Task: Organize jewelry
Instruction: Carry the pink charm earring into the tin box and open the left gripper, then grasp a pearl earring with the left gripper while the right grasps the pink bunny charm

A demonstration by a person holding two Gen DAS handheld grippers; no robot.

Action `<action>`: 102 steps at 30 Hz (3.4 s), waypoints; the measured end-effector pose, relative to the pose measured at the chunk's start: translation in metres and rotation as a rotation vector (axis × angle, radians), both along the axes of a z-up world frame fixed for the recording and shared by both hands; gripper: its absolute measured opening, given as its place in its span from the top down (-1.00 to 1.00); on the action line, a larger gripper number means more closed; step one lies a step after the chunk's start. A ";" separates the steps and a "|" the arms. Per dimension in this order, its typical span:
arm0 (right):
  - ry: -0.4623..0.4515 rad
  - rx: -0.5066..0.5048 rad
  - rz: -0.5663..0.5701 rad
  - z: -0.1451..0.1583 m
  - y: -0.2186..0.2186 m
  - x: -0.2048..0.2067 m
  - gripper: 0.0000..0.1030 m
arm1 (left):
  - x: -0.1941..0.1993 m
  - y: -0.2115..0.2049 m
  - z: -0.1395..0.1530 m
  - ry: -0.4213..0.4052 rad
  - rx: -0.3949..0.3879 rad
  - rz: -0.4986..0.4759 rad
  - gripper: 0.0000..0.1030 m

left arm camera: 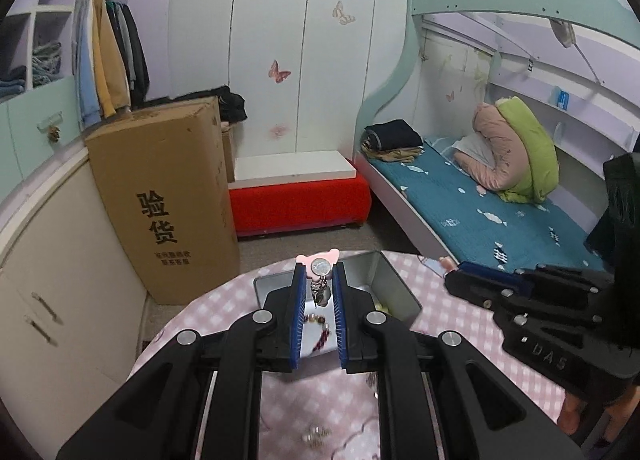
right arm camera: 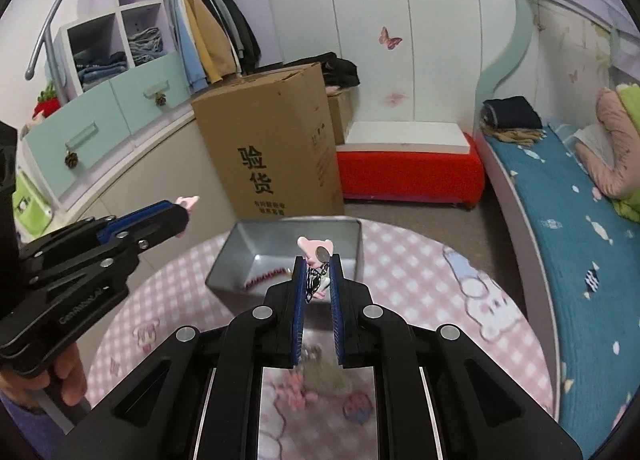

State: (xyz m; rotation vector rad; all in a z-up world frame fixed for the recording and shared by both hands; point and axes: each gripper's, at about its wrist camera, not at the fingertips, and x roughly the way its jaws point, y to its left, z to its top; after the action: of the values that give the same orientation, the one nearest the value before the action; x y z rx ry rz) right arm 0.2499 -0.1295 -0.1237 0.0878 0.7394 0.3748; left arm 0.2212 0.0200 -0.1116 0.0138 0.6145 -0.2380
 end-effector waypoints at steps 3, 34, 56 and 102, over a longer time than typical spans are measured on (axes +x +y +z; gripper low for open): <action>0.024 -0.001 0.006 -0.009 0.008 0.020 0.77 | 0.022 0.004 -0.009 0.046 -0.020 -0.010 0.78; 0.177 -0.020 0.029 -0.071 0.035 0.062 0.77 | 0.057 0.007 -0.072 0.229 -0.018 -0.044 0.61; 0.119 0.013 0.005 -0.040 0.025 0.028 0.61 | 0.014 0.022 -0.034 0.136 -0.051 -0.002 0.05; 0.166 -0.138 -0.039 -0.118 0.037 -0.060 0.31 | -0.050 0.061 -0.126 0.268 -0.041 0.032 0.83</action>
State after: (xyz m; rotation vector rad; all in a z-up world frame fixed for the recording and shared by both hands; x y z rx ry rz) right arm 0.1903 -0.0924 -0.2420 0.0029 0.9244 0.2807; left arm 0.1708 0.0809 -0.2373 -0.0685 0.8756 -0.2233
